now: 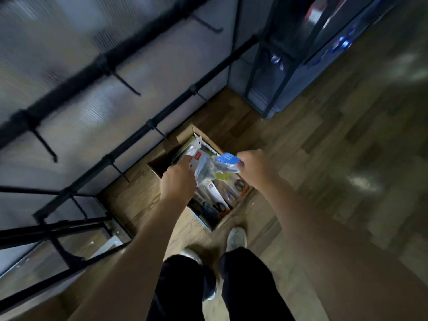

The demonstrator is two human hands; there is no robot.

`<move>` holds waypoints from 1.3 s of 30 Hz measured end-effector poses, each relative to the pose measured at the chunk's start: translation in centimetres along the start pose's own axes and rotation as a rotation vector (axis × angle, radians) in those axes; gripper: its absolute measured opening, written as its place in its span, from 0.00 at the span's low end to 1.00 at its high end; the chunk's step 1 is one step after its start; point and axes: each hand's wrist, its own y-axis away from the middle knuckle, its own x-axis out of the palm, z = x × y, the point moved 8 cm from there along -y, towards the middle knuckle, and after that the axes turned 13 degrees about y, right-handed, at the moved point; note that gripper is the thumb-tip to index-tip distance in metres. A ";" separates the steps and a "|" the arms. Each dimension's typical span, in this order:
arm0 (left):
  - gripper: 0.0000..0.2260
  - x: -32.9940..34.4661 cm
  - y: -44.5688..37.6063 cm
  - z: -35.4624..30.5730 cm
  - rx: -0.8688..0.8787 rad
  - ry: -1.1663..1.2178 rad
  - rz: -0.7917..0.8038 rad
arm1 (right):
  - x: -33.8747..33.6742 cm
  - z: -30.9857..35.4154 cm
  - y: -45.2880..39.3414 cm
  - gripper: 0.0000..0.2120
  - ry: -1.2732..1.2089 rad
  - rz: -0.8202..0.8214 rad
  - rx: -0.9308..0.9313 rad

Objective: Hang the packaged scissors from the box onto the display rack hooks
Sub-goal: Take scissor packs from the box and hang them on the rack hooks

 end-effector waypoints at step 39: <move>0.07 -36.9 24.5 -19.0 0.267 0.915 -0.701 | -41.5 20.5 16.7 0.15 -0.125 -0.408 -0.621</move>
